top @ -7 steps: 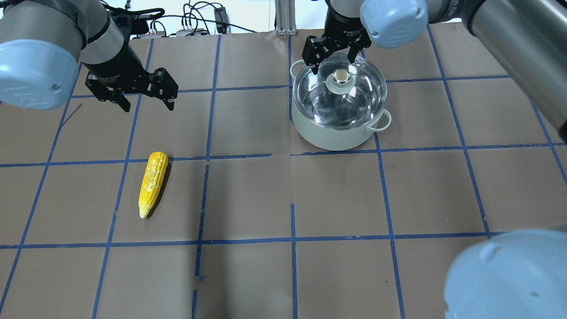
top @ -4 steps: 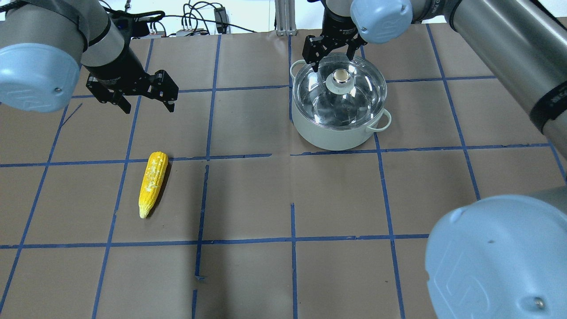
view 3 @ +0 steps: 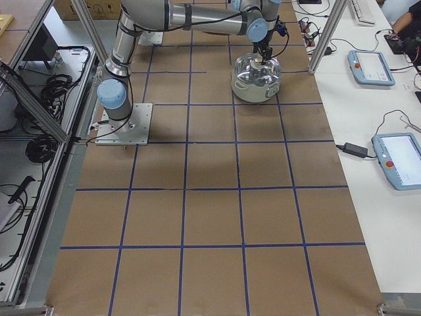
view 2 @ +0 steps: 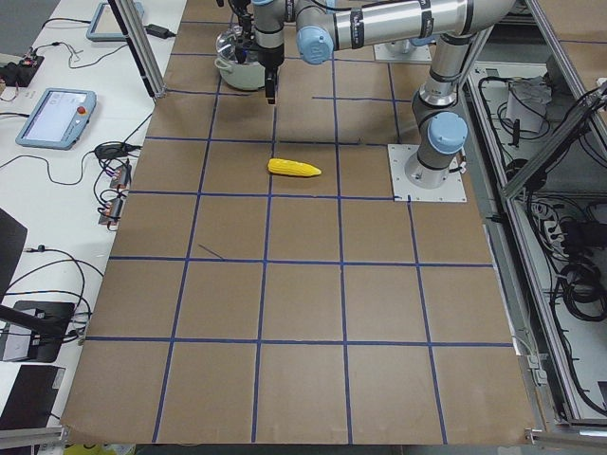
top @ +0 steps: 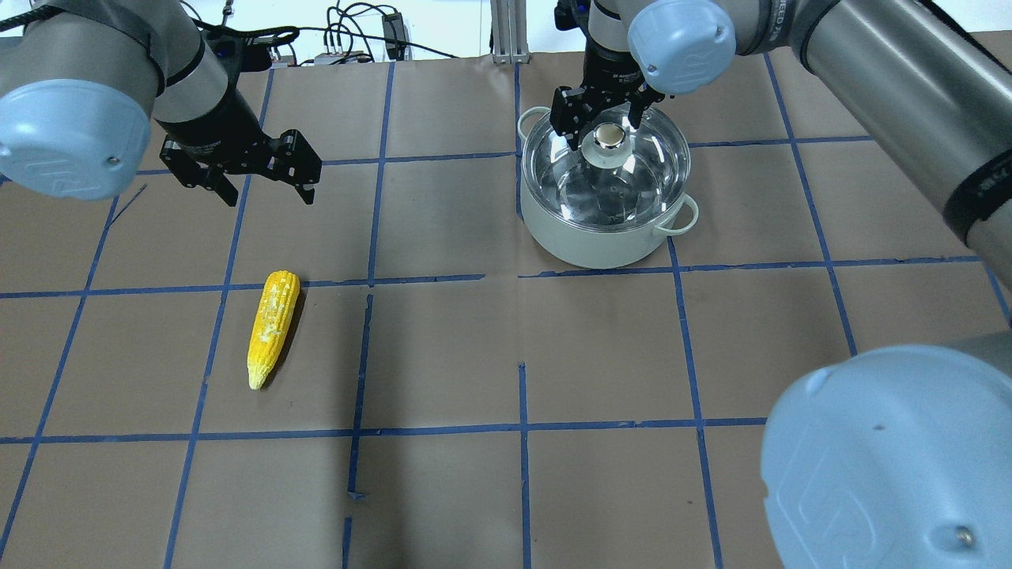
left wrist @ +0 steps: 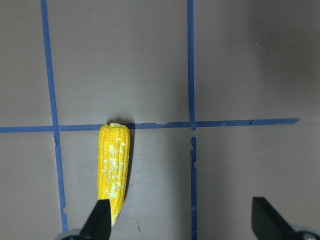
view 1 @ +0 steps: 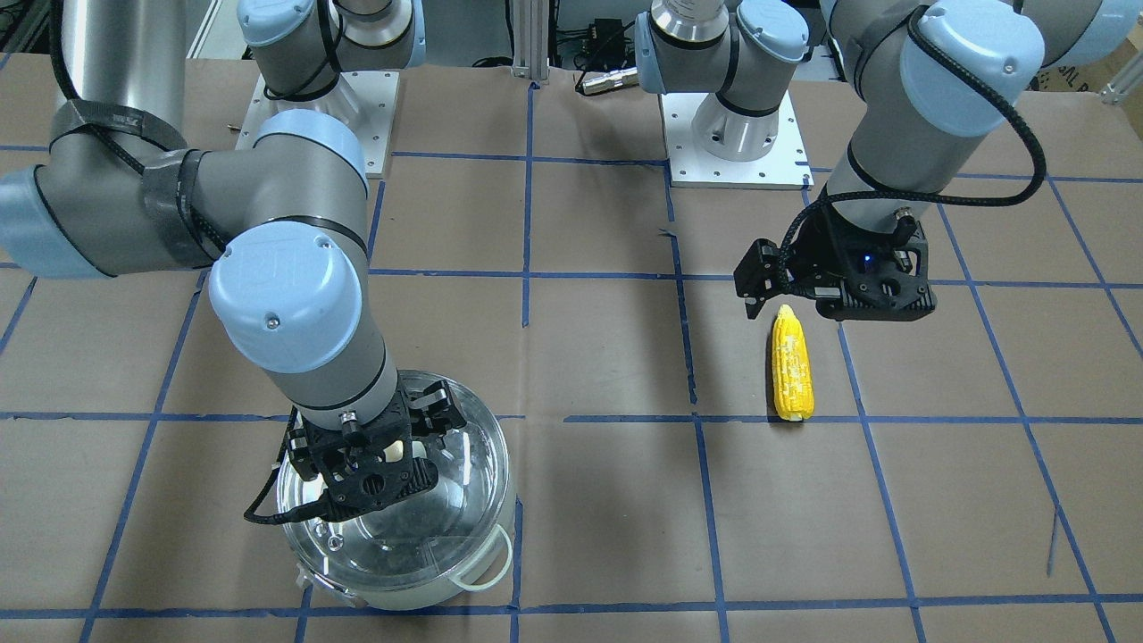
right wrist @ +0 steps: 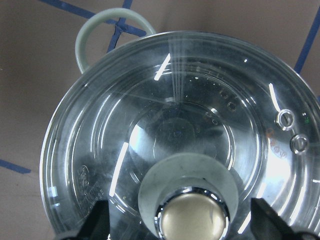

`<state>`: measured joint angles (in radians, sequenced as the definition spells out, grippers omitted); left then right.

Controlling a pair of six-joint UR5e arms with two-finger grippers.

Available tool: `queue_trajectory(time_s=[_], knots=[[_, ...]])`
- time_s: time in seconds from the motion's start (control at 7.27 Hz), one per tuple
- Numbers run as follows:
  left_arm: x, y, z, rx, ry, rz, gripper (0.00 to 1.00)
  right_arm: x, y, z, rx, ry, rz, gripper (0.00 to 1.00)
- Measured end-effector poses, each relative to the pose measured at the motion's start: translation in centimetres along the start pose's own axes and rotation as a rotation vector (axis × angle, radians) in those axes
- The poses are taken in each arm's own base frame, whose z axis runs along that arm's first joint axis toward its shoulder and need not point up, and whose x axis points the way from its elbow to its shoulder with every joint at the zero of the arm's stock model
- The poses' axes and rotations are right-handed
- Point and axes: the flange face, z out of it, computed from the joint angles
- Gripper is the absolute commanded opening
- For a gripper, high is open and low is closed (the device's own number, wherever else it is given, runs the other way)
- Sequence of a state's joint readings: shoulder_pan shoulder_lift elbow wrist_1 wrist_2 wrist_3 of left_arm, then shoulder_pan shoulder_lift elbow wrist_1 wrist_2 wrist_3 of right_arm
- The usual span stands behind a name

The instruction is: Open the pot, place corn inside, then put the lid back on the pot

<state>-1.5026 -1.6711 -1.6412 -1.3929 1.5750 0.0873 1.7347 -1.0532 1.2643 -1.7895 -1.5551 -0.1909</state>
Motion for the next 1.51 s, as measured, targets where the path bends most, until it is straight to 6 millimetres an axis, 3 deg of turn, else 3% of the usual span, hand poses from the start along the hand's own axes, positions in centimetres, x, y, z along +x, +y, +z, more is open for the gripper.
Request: queue_trajectory(time_s=[0.28, 0.41, 1.1, 1.38, 1.51], knots=[[0.2, 0.0, 0.2, -0.005, 0.002, 0.003, 1.0, 0.1, 0.4, 0.6, -0.017, 0.02, 0.003, 0.58], [0.3, 0.0, 0.2, -0.005, 0.002, 0.005, 1.0, 0.2, 0.4, 0.4, -0.019, 0.037, 0.007, 0.5], [-0.2, -0.4, -0.6, 0.011, 0.0, 0.02, 1.0, -0.2, 0.7, -1.1, -0.039, 0.044, 0.007, 0.35], [-1.5, 0.0, 0.4, -0.009, -0.001, 0.076, 0.98, -0.2, 1.9, -6.5, -0.046, 0.034, 0.016, 0.32], [-3.5, 0.3, 2.0, -0.035, 0.006, 0.106, 0.98, 0.2, 3.1, -9.5, -0.047, 0.027, 0.015, 0.32]])
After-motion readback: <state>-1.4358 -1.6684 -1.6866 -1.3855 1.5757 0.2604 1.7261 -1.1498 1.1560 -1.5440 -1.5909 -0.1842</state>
